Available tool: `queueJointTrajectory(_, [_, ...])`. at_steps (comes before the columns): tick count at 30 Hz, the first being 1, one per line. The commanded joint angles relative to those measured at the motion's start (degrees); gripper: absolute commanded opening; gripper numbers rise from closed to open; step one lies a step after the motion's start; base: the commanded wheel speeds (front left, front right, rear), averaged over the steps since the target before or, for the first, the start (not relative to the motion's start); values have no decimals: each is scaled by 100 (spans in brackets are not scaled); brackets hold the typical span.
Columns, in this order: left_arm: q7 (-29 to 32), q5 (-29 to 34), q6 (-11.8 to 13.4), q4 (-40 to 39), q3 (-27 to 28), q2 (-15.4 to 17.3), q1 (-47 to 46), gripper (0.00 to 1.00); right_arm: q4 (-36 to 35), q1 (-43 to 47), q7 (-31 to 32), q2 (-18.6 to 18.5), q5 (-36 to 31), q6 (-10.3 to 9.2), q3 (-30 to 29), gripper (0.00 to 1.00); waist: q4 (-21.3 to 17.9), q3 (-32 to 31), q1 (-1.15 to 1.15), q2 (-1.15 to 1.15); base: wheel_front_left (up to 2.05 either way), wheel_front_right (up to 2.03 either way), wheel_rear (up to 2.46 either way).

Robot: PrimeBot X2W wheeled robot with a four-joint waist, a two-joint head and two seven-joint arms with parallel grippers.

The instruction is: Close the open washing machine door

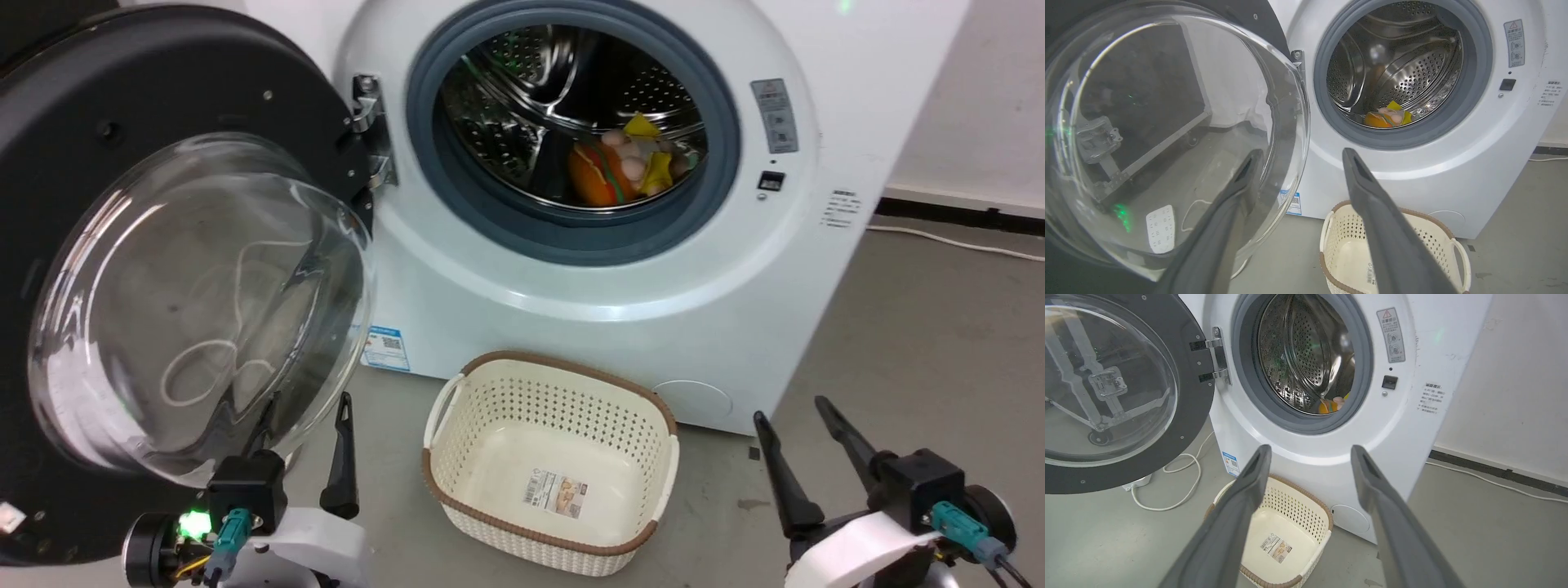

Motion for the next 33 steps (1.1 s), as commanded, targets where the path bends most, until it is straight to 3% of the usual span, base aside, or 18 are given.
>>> queueJointTrajectory(1, [-74, -24, 46, -25, 20, 36, 69, 100, 55, -41, -70, 8, 36, 1, 70, 100, 87, 24, 0, 0, 0, 0, 0])
queueJointTrajectory(33, [-445, -66, 285, -295, 279, 23, 229, 100, 545, -606, -441, 14, 173, 2, 818, 100, 897, 156, 0, 0, 0, 0, 0])
